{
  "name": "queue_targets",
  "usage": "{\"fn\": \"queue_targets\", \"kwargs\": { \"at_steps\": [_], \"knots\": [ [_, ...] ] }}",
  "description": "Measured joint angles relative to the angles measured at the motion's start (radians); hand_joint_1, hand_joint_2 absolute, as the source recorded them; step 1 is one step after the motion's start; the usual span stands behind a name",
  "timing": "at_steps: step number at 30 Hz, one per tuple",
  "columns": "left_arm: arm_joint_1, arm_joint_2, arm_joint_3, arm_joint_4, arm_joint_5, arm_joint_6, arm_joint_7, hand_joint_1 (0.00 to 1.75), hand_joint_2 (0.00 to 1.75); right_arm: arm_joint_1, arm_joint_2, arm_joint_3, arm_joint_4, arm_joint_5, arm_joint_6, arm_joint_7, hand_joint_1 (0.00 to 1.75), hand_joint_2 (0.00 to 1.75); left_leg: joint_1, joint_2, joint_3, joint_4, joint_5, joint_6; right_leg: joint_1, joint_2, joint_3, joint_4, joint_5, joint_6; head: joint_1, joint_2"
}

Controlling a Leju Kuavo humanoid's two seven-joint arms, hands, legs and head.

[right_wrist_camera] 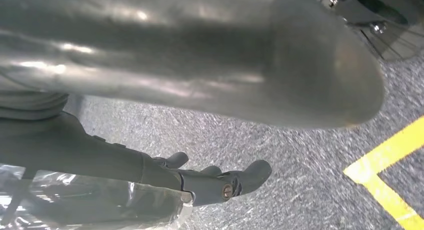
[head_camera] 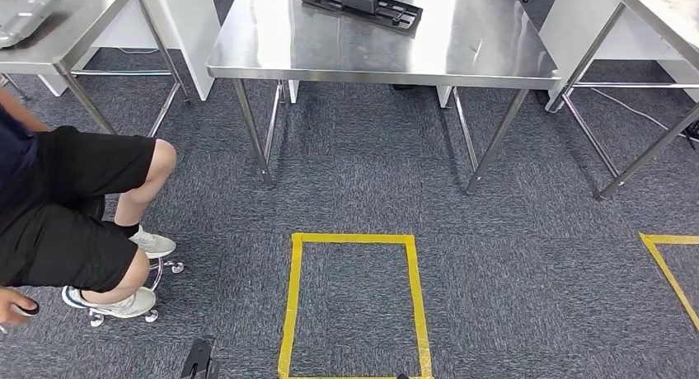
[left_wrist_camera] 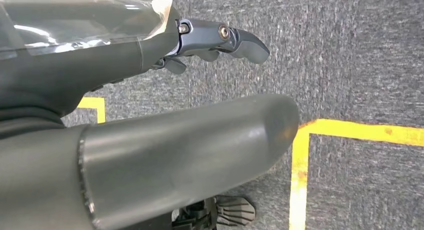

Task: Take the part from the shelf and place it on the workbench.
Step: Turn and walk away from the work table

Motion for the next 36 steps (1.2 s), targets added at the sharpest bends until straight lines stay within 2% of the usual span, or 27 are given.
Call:
{"fn": "queue_targets", "kwargs": {
  "at_steps": [1,3,4,5,6,8,9,10,11,12,14,15,17,18,19,20,21,22,24,25,26,29,31,32,34,35,36],
  "knots": [
    [0.0,-0.001,-0.001,0.0,0.0,-0.001,0.0,0.0,0.0,0.001,-0.001,0.0,0.0,0.0,0.0,0.0,0.0,0.0,0.001,0.001,-0.01,-0.002,0.009,0.007,-0.001,0.0,-0.021,0.046,-0.032,-0.003,0.001,0.0],
    [0.001,-0.001,-0.003,0.0,0.0,-0.002,0.0,0.0,0.0,0.003,-0.001,0.0,0.0,0.0,0.0,0.0,0.0,0.0,-0.002,0.003,-0.032,-0.001,0.025,0.011,-0.002,0.001,-0.069,0.181,-0.106,-0.008,0.003,0.0],
    [0.001,-0.001,-0.005,0.0,0.0,-0.003,0.0,0.0,0.0,0.004,-0.001,0.0,0.0,0.0,0.0,0.0,0.0,0.0,-0.003,0.004,-0.042,-0.001,0.033,0.011,-0.003,0.001,-0.082,0.233,-0.128,-0.005,0.003,0.0],
    [0.002,-0.001,-0.007,0.001,-0.001,-0.003,0.0,0.0,0.0,0.006,-0.001,-0.001,0.0,-0.001,0.0,0.0,0.0,0.0,-0.003,0.005,-0.051,0.0,0.04,0.01,-0.003,0.001,-0.078,0.251,-0.133,0.001,0.003,0.0],
    [0.002,-0.001,-0.008,0.001,-0.001,-0.003,0.0,0.0,0.0,0.007,-0.002,-0.001,0.0,-0.001,0.0,0.0,0.0,0.0,-0.003,0.005,-0.059,0.0,0.047,0.009,-0.003,0.001,-0.052,0.227,-0.123,0.008,0.003,0.0],
    [0.003,-0.001,-0.01,0.001,-0.003,-0.003,0.0,0.0,0.0,0.006,-0.003,-0.002,0.0,-0.004,-0.002,0.0,0.0,0.0,-0.004,0.005,-0.071,0.0,0.06,0.003,-0.005,0.001,0.048,0.079,-0.086,0.018,0.003,0.0],
    [0.003,-0.001,-0.011,0.001,-0.005,-0.003,0.0,0.0,0.0,0.005,-0.003,-0.002,0.0,-0.005,-0.002,0.0,0.0,0.0,-0.005,0.004,-0.074,0.0,0.066,-0.003,-0.002,0.001,0.095,0.009,-0.071,0.016,0.003,0.0],
    [0.002,-0.001,-0.011,0.001,-0.007,-0.003,0.0,0.0,0.0,0.004,-0.004,-0.003,0.0,-0.006,-0.004,0.0,0.0,0.0,-0.006,0.004,-0.076,-0.001,0.072,-0.009,0.001,0.002,0.124,-0.041,-0.061,0.011,0.002,0.0],
    [0.002,-0.002,-0.012,0.001,-0.01,-0.003,0.0,0.0,0.0,0.004,-0.004,-0.003,0.0,-0.007,-0.005,0.001,0.0,0.0,-0.007,0.004,-0.078,-0.001,0.078,-0.015,0.004,0.003,0.135,-0.063,-0.058,0.004,0.002,0.0],
    [0.002,-0.002,-0.012,0.001,-0.012,-0.002,0.0,0.0,0.0,0.005,-0.003,-0.003,0.0,-0.007,-0.005,0.002,0.0,0.0,-0.007,0.004,-0.078,-0.003,0.085,-0.021,0.007,0.004,0.13,-0.062,-0.053,-0.002,0.001,0.0],
    [0.004,-0.002,-0.013,0.001,-0.017,0.0,0.0,0.0,0.0,0.005,-0.003,-0.003,0.001,-0.007,-0.006,0.003,0.0,0.0,-0.006,0.003,-0.085,0.0,0.084,-0.033,-0.001,0.004,0.118,-0.065,-0.041,-0.019,0.001,0.0],
    [0.005,-0.001,-0.013,0.001,-0.019,0.001,0.0,0.0,0.0,0.005,-0.003,-0.003,0.001,-0.007,-0.006,0.003,0.0,0.0,-0.005,0.002,-0.095,0.02,0.061,-0.038,-0.005,0.003,0.113,-0.067,-0.033,-0.03,0.0,0.0],
    [0.005,0.0,-0.014,0.001,-0.022,0.002,0.001,0.0,0.0,0.006,-0.003,-0.003,0.0,-0.007,-0.009,0.003,0.0,0.0,-0.002,0.0,-0.131,0.117,-0.024,-0.046,-0.007,0.001,0.099,-0.067,-0.015,-0.046,0.0,0.0],
    [0.006,0.0,-0.015,0.001,-0.024,0.002,0.001,0.0,0.0,0.007,-0.002,-0.003,0.001,-0.008,-0.01,0.003,0.0,0.0,-0.002,0.0,-0.153,0.188,-0.069,-0.049,-0.006,0.0,0.088,-0.066,-0.007,-0.05,0.0,0.0],
    [0.006,0.0,-0.016,0.001,-0.026,0.003,0.002,0.0,0.0,0.008,-0.002,-0.004,0.001,-0.009,-0.012,0.003,0.0,0.0,-0.002,0.0,-0.168,0.247,-0.097,-0.051,-0.004,0.0,0.078,-0.064,0.0,-0.05,0.0,0.0],
    [0.007,-0.001,-0.017,0.001,-0.029,0.003,0.003,0.0,0.0,0.01,-0.002,-0.004,0.001,-0.01,-0.013,0.003,0.0,0.0,-0.002,0.0,-0.169,0.279,-0.106,-0.052,-0.003,-0.001,0.068,-0.061,0.005,-0.049,-0.001,0.0],
    [0.007,-0.001,-0.018,0.001,-0.032,0.003,0.004,0.0,0.0,0.011,-0.003,-0.004,0.001,-0.011,-0.014,0.003,0.0,0.0,-0.001,0.0,-0.151,0.274,-0.097,-0.052,-0.003,-0.001,0.06,-0.058,0.01,-0.047,-0.001,0.0],
    [0.006,-0.001,-0.019,0.001,-0.035,0.003,0.005,0.0,0.0,0.011,-0.003,-0.004,0.001,-0.011,-0.015,0.003,0.0,0.0,-0.001,0.0,-0.112,0.226,-0.074,-0.05,-0.002,-0.001,0.053,-0.054,0.012,-0.045,-0.001,0.0],
    [0.003,-0.001,-0.022,0.001,-0.039,0.003,0.006,0.0,0.0,0.011,-0.002,-0.004,0.001,-0.012,-0.016,0.002,0.0,0.0,-0.002,0.0,-0.014,0.085,-0.034,-0.043,0.0,0.0,0.043,-0.044,0.016,-0.04,-0.001,0.0],
    [0.0,-0.001,-0.023,0.001,-0.04,0.003,0.007,0.0,0.0,0.011,-0.002,-0.004,0.001,-0.012,-0.016,0.002,0.0,0.0,-0.004,-0.001,0.018,0.035,-0.024,-0.038,0.002,0.0,0.039,-0.04,0.018,-0.036,0.0,0.0],
    [-0.002,-0.001,-0.024,0.001,-0.041,0.004,0.007,0.0,0.0,0.011,-0.002,-0.004,0.0,-0.012,-0.017,0.002,0.0,0.0,-0.006,-0.001,0.033,0.01,-0.021,-0.034,0.004,0.0,0.036,-0.037,0.02,-0.033,0.001,0.0],
    [-0.003,-0.003,-0.025,0.001,-0.042,0.006,0.009,0.0,0.0,0.011,-0.002,-0.005,0.001,-0.013,-0.019,0.002,0.0,0.0,-0.011,-0.001,0.025,0.0,-0.015,-0.02,0.006,0.0,0.028,-0.037,0.032,-0.015,0.001,0.0],
    [-0.006,-0.004,-0.026,0.001,-0.043,0.007,0.01,0.0,0.0,0.012,-0.003,-0.006,0.001,-0.014,-0.021,0.003,0.0,0.0,-0.008,0.002,0.013,-0.008,0.0,-0.004,0.007,0.001,0.009,-0.018,0.018,-0.007,0.002,0.0],
    [-0.007,-0.006,-0.026,0.001,-0.044,0.007,0.01,0.0,0.0,0.012,-0.004,-0.006,0.001,-0.015,-0.021,0.003,0.0,0.0,-0.006,0.003,0.005,-0.011,0.01,0.003,0.007,0.001,-0.008,0.015,-0.006,-0.007,0.004,0.0],
    [-0.008,-0.008,-0.027,0.001,-0.046,0.007,0.012,0.0,0.0,0.012,-0.004,-0.009,0.001,-0.016,-0.023,0.003,0.0,0.0,-0.005,0.005,-0.015,-0.012,0.026,0.01,0.005,0.001,-0.055,0.139,-0.08,-0.013,0.008,0.0],
    [-0.008,-0.009,-0.027,0.001,-0.046,0.007,0.013,0.0,0.0,0.013,-0.004,-0.01,0.001,-0.016,-0.023,0.003,0.0,0.0,-0.005,0.006,-0.026,-0.011,0.033,0.009,0.003,0.001,-0.075,0.202,-0.108,-0.011,0.009,0.0],
    [-0.008,-0.01,-0.027,0.001,-0.047,0.006,0.014,0.0,0.0,0.013,-0.004,-0.011,0.001,-0.017,-0.023,0.003,0.0,0.0,-0.005,0.007,-0.035,-0.011,0.04,0.008,0.002,0.001,-0.081,0.241,-0.122,-0.006,0.009,0.0]
  ]
}}
